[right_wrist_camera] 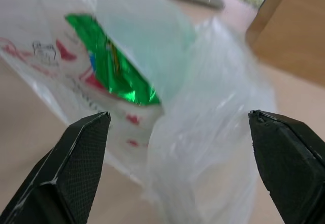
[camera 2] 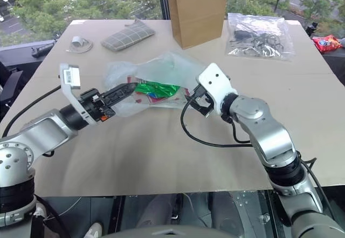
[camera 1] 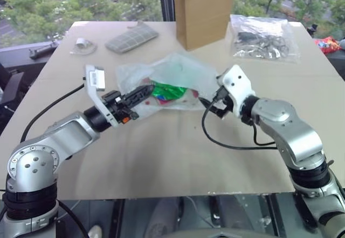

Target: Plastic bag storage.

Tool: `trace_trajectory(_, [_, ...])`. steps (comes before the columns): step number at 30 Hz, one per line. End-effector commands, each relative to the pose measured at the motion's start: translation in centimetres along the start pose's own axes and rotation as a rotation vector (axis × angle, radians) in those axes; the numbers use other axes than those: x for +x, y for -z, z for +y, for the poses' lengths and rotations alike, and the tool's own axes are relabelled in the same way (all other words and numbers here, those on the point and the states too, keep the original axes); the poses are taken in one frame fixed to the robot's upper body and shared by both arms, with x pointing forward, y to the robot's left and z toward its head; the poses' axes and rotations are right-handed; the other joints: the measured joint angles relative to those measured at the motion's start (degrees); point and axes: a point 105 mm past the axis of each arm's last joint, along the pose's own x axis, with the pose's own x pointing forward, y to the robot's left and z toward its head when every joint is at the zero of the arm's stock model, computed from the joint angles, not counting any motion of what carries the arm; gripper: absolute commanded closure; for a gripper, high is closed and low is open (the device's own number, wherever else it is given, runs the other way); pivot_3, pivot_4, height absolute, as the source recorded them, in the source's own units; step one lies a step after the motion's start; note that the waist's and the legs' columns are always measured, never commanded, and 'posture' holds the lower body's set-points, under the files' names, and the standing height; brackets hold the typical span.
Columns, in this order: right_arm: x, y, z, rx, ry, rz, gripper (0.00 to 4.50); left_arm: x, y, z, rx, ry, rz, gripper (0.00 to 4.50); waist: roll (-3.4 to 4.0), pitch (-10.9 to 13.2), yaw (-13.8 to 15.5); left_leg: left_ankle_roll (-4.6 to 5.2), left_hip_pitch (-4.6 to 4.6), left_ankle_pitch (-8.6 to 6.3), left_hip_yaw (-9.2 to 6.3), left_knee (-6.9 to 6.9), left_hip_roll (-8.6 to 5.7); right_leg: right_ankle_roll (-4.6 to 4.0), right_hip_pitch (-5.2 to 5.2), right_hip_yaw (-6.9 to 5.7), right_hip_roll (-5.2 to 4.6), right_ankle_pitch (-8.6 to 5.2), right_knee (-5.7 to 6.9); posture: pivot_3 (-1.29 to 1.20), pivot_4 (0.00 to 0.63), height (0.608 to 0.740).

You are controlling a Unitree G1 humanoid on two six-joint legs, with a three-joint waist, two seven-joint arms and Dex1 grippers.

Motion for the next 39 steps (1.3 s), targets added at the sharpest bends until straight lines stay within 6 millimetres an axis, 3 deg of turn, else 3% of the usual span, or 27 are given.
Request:
trace_trajectory(1, [0.6, 1.9, -1.0, -0.034, 0.062, 0.044, 0.09, 0.1, -0.7, -0.8, 0.044, 0.025, -0.007, 4.5, 0.0, 0.0, 0.02, 0.0, 0.0, 0.0, 0.0, 0.0, 0.0, 0.0, 0.0, 0.0, 0.0, 0.0, 0.0, 0.0, 0.15, 0.74])
trace_trajectory(6, [0.0, 1.6, -3.3, -0.022, 0.104, 0.023, 2.29, -0.1, -1.1, -0.9, 0.06, 0.022, -0.016, 4.5, 0.0, 0.01, 0.07, 0.0, -0.02, 0.0, 0.0, 0.01, -0.02, 0.0, 0.0, 0.0, 0.0, 0.0, 0.0, 0.0, 0.15, 0.74])
trace_trajectory(10, [-1.3, 0.7, -6.4, 0.021, 0.146, -0.006, 4.33, 0.6, -3.5, -1.0, 0.074, 0.041, -0.08, 4.5, 0.0, 0.01, 0.22, 0.0, -0.02, 0.0, -0.02, 0.08, -0.01, 0.0, 0.04, -0.05, 0.02, 0.0, 0.0, 0.0, 0.15, 0.74])
trace_trajectory(13, [-2.9, -4.0, -10.0, 0.258, 0.148, -0.215, 4.44, 2.0, -7.3, -2.1, 0.115, 0.101, -0.171, 4.5, -0.01, 0.07, 0.23, 0.01, -0.03, 0.01, -0.04, 0.17, -0.01, 0.01, 0.08, -0.08, 0.07, 0.01, 0.02, 0.0, 0.15, 0.74])
trace_trajectory(15, [-5.4, -9.7, -13.6, 0.348, 0.145, -0.431, 4.44, 3.7, -11.9, -3.0, 0.137, 0.149, -0.293, 4.5, 0.1, 0.36, 0.47, 0.02, -0.16, 0.01, -0.09, 0.36, 0.0, 0.02, 0.06, -0.13, 0.33, 0.02, 0.02, 0.0, 0.15, 0.74])
trace_trajectory(17, [-7.3, -13.1, -15.8, 0.372, 0.162, -0.549, 4.44, 4.9, -15.1, -3.0, 0.154, 0.151, -0.367, 4.5, 0.14, 0.35, 0.46, 0.04, -0.41, 0.03, -0.13, 0.55, -0.02, 0.03, -0.07, -0.16, 0.38, 0.12, -0.02, 0.0, 0.15, 0.74])
trace_trajectory(21, [-9.9, -17.5, -18.3, 0.337, 0.225, -0.673, 4.44, 6.6, -19.8, -2.2, 0.172, 0.127, -0.477, 4.5, 0.08, 0.28, 0.67, 0.05, -0.22, 0.01, -0.1, 0.33, -0.06, 0.02, 0.06, -0.18, 0.38, 0.1, -0.08, 0.0, 0.15, 0.74])
trace_trajectory(24, [-11.3, -18.6, -18.9, 0.286, 0.256, -0.687, 4.44, 7.7, -21.3, -1.3, 0.206, 0.097, -0.492, 4.5, 0.08, 0.28, 0.12, 0.08, -0.28, -0.02, 0.01, 0.15, -0.04, 0.03, -0.06, -0.08, 0.37, 0.08, -0.18, 0.0, 0.15, 0.74])
trace_trajectory(27, [-12.3, -17.7, -18.9, 0.244, 0.287, -0.637, 4.44, 8.8, -20.9, -1.8, 0.231, 0.147, -0.457, 4.5, 0.09, 0.28, -0.28, 0.1, -1.03, -0.02, 0.16, 0.31, -0.04, 0.05, -0.92, 0.06, 0.29, 0.09, 0.04, 0.0, 0.15, 0.74])
trace_trajectory(31, [-13.5, -15.5, -18.1, 0.249, 0.318, -0.578, 4.44, 9.6, -18.6, -2.8, 0.253, 0.217, -0.381, 4.5, 0.1, 0.29, -0.31, 0.09, -1.32, -0.02, 0.07, 0.35, -0.01, 0.05, -1.16, 0.0, 0.0, 0.09, 0.03, 0.0, 0.15, 0.74])
trace_trajectory(33, [-14.1, -12.3, -16.1, 0.219, 0.314, -0.465, 4.44, 9.5, -14.8, -3.3, 0.258, 0.269, -0.295, 4.5, 0.16, 0.26, -0.25, 0.1, -1.39, -0.03, 0.12, 0.34, -0.01, 0.05, -1.28, 0.1, -0.03, 0.1, 0.04, 0.0, 0.15, 0.74])
trace_trajectory(35, [-13.8, -7.3, -12.8, 0.146, 0.3, -0.243, 4.44, 8.1, -9.5, -3.2, 0.261, 0.305, -0.136, 4.5, 0.35, 0.06, -0.13, 0.13, -1.44, -0.05, -0.03, 0.29, 0.03, 0.05, -1.27, 0.18, -0.08, 0.1, 0.06, 0.0, 0.15, 0.74])
trace_trajectory(39, [-12.9, -2.2, -8.1, 0.135, 0.213, -0.064, 4.44, 6.2, -4.2, -1.9, 0.269, 0.268, -0.022, 4.5, 0.37, 0.15, -0.35, 0.25, -1.88, -0.13, 0.05, 0.53, 0.06, 0.07, -1.61, 0.31, 0.0, 0.11, 0.09, 0.0, 0.15, 0.74])
